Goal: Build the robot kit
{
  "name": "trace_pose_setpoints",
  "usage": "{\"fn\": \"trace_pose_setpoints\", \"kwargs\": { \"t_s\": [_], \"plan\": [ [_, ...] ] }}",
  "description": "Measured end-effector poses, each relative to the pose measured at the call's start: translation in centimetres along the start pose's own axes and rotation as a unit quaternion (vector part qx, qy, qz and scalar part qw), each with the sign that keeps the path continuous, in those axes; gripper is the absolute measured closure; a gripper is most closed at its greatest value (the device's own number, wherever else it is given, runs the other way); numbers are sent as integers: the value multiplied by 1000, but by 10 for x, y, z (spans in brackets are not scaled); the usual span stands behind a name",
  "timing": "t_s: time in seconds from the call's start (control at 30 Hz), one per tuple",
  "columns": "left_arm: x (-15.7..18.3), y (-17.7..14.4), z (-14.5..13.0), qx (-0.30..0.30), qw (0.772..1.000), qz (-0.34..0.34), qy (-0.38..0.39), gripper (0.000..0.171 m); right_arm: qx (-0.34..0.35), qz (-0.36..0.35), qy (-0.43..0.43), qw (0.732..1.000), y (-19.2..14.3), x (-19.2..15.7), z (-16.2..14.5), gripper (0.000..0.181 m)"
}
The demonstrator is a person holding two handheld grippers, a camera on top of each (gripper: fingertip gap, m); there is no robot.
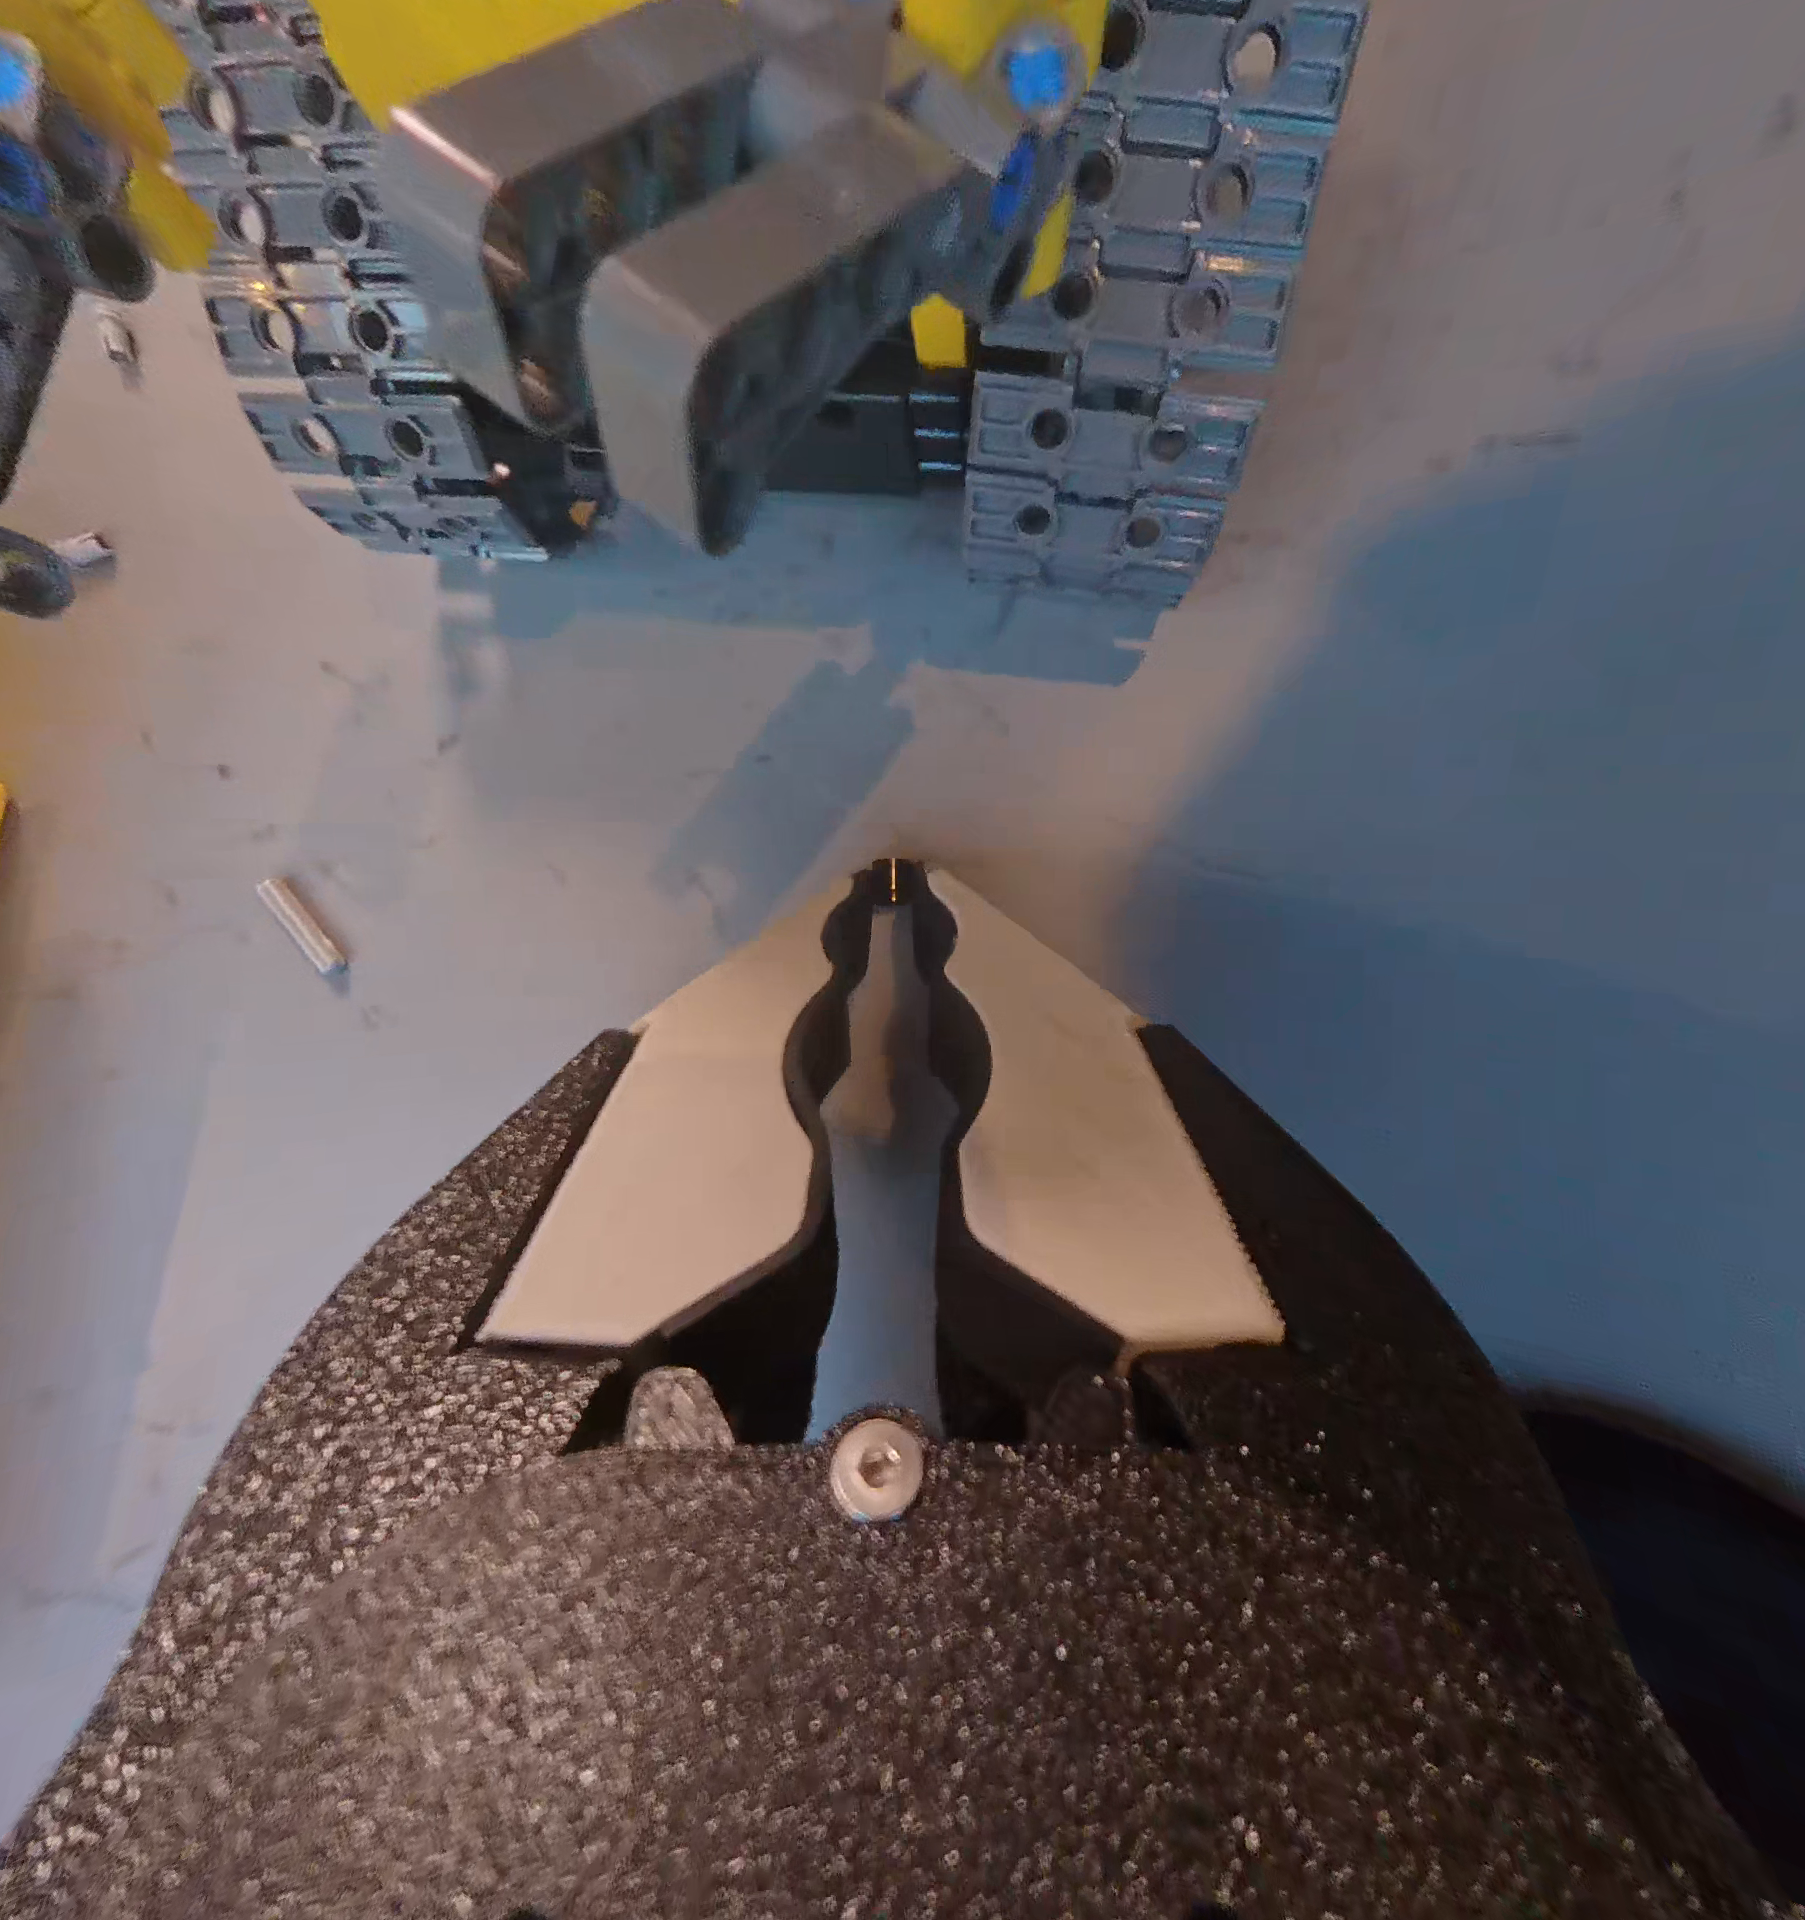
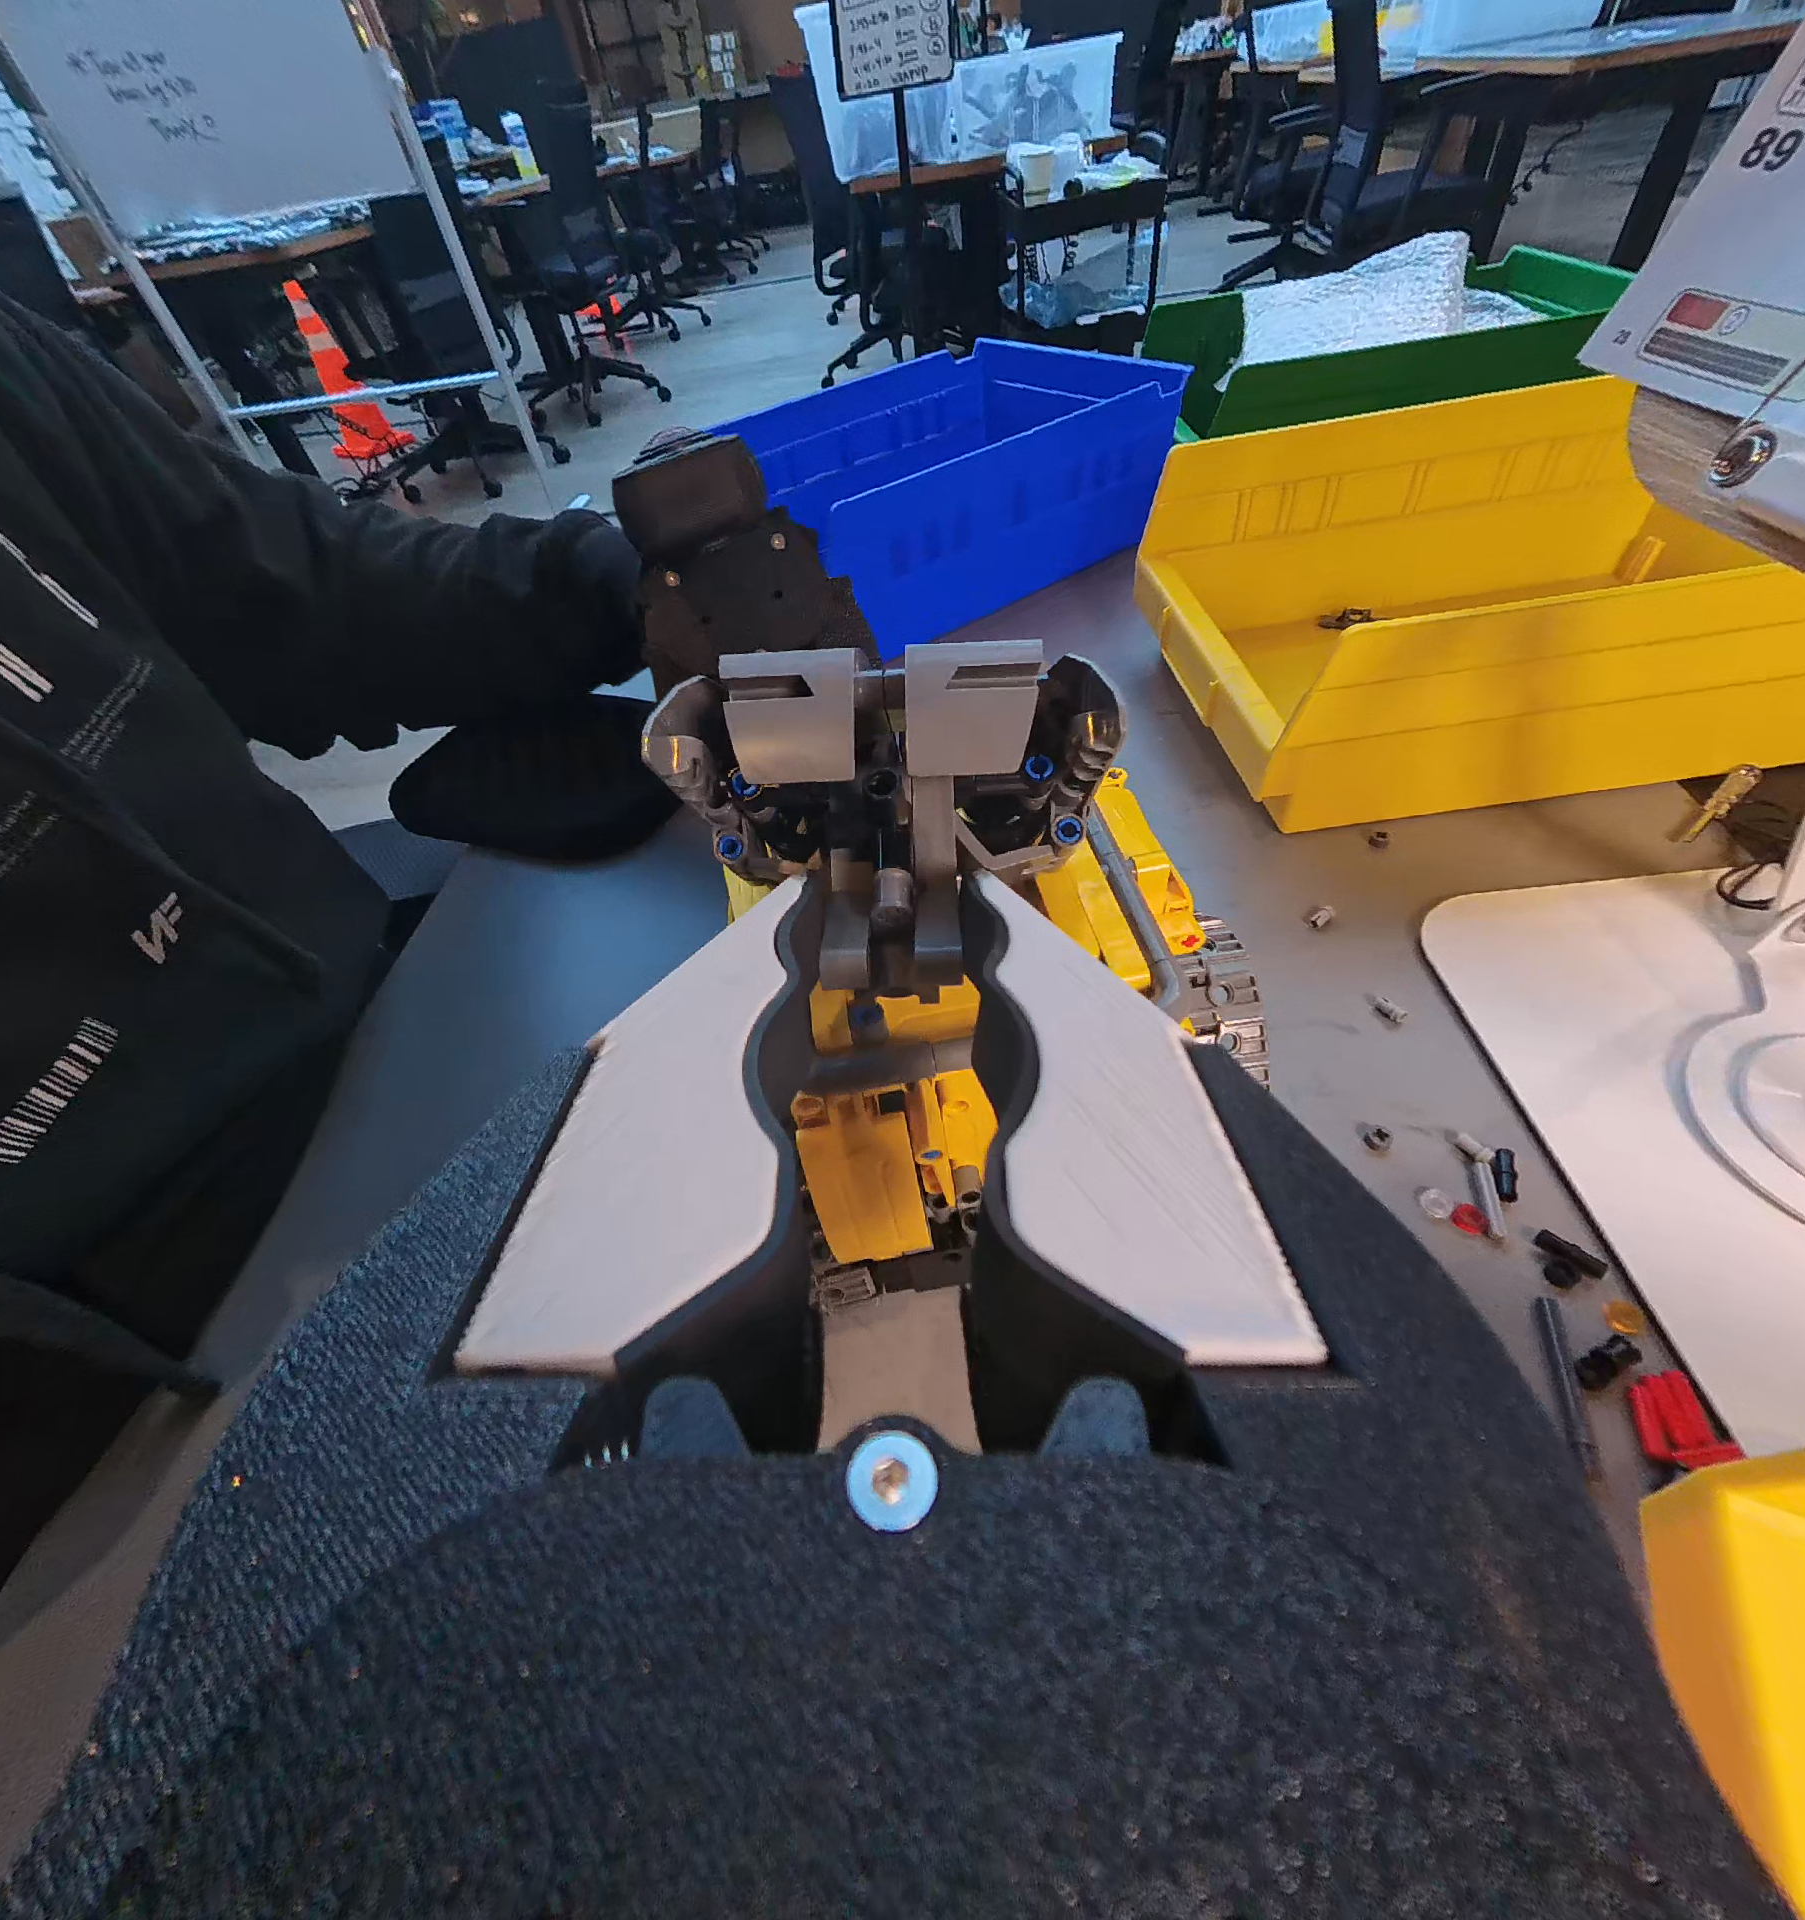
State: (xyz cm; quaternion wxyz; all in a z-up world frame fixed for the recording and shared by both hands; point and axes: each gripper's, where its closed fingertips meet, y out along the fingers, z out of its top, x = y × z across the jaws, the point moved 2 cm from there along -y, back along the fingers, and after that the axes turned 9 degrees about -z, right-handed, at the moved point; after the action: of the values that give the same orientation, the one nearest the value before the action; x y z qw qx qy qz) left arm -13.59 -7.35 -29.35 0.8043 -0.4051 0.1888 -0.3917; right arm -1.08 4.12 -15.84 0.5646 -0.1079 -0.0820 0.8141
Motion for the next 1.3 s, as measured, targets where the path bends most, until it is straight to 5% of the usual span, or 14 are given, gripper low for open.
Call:
{"fn": "trace_pose_setpoints", "kwargs": {
  "t_s": [0.2, 0.37, 0.57, 0.73, 0.93, 1.13, 1.3],
  "plan": [
    [-84, -19, 28, 97, 987, 98, -86, 165, 0, 5, 3, 1000, 2, 1, -1, 155],
    [-133, 10, 45, 69, 984, 136, -87, 165, -7, 4, -1, 1000, 4, -1, -6, 156],
    [-140, -9, 41, 60, 977, 190, -77, 153, -12, 8, -11, 1000, 6, -3, -7, 156],
    [-134, -64, 48, 147, 963, 206, -90, 148, -14, 11, -4, 1000, 6, -1, -9, 155],
    [-73, -108, 133, 323, 945, 44, -39, 122, -14, 10, 5, 1000, 9, 0, -12, 155],
    [-27, -51, 160, 209, 975, -64, 32, 60, 1, 12, 17, 1000, 9, 0, -10, 155],
    [-16, -29, 160, 169, 978, -108, 57, 78, 1, 11, 24, 1000, 8, 0, -12, 155]
  ]
}}
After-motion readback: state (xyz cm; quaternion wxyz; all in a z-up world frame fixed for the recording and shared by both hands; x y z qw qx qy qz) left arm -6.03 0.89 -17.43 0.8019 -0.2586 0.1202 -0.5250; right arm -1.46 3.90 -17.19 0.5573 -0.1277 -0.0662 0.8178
